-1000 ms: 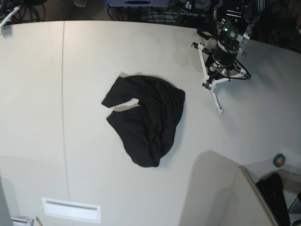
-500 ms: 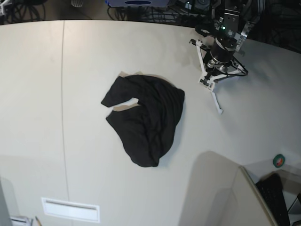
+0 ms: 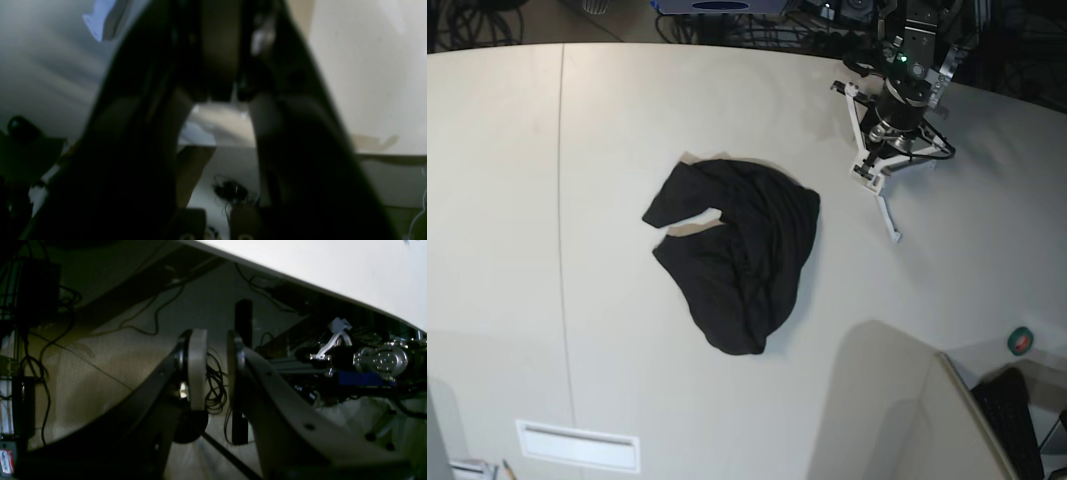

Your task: Layout the t-shirt on the table in an organized manner, then fold the t-shirt properly

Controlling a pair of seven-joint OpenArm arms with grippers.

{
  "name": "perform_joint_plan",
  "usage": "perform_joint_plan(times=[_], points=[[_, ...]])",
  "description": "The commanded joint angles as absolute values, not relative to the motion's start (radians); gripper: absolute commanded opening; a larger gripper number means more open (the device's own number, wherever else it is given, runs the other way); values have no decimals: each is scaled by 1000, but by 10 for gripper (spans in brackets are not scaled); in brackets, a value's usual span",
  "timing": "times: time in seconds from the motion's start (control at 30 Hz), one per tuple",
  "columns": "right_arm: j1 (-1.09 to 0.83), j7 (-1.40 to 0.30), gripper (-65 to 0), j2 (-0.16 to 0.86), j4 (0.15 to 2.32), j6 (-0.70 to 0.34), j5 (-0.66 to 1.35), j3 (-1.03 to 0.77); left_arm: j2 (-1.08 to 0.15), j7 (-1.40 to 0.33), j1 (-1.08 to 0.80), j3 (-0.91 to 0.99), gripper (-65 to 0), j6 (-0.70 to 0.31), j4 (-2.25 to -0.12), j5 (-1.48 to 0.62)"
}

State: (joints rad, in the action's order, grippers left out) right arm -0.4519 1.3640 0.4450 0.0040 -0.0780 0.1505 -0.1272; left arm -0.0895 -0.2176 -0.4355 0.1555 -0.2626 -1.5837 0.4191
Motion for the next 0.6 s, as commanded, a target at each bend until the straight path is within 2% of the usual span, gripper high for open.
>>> perform_joint_plan(times=[0.0, 0.27, 0.4, 0.57], points=[[-452, 1394, -536, 484, 4, -85, 174, -131, -94, -200, -437, 156, -650, -252, -1598, 420], [-440, 1389, -533, 518, 147, -93, 171, -130, -96, -200, -437, 156, -650, -252, -1598, 421], [-395, 1386, -477, 542, 179, -93, 170, -130, -96, -200, -437, 150, -650, -252, -1598, 423], [-337, 1360, -473, 582, 183, -94, 168, -125, -96, -205, -437, 145, -650, -252, -1598, 423]])
